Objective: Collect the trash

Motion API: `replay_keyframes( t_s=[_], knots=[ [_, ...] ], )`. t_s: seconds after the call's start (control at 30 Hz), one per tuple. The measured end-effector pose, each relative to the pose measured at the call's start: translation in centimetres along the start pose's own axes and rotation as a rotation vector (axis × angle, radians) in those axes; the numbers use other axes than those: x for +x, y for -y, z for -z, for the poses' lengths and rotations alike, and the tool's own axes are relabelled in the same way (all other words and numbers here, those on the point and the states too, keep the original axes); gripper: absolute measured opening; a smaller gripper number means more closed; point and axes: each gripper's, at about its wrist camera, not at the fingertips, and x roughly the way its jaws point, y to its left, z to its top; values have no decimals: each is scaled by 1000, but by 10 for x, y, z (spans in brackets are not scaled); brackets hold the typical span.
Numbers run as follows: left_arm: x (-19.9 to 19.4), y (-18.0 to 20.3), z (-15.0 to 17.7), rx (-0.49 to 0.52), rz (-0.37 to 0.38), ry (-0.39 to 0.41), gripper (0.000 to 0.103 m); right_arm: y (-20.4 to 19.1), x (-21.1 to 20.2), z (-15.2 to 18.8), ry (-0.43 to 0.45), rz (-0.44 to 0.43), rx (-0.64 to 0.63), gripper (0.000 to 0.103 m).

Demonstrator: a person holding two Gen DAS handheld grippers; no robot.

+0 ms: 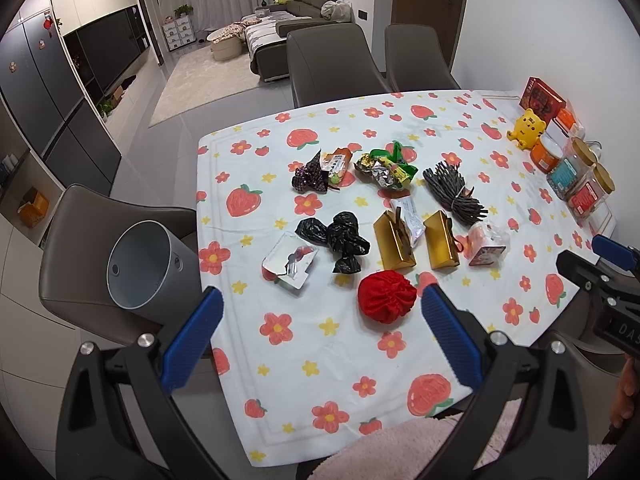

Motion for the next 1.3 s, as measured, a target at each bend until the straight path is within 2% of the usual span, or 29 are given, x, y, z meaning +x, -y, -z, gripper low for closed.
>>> replay_keyframes(
  t_s=[0.73,1.0,1.3],
  knots=[
    [1,2,2,-4,1,-11,99,-4,3,-1,-9,-3,-9,76],
    [14,4,-1,-19,2,-43,99,-15,28,-18,-23,-30,-48,76],
    [50,-14,-8,-38,2,-75,99,-38,74,-31,-60,-97,-127,76]
  ],
)
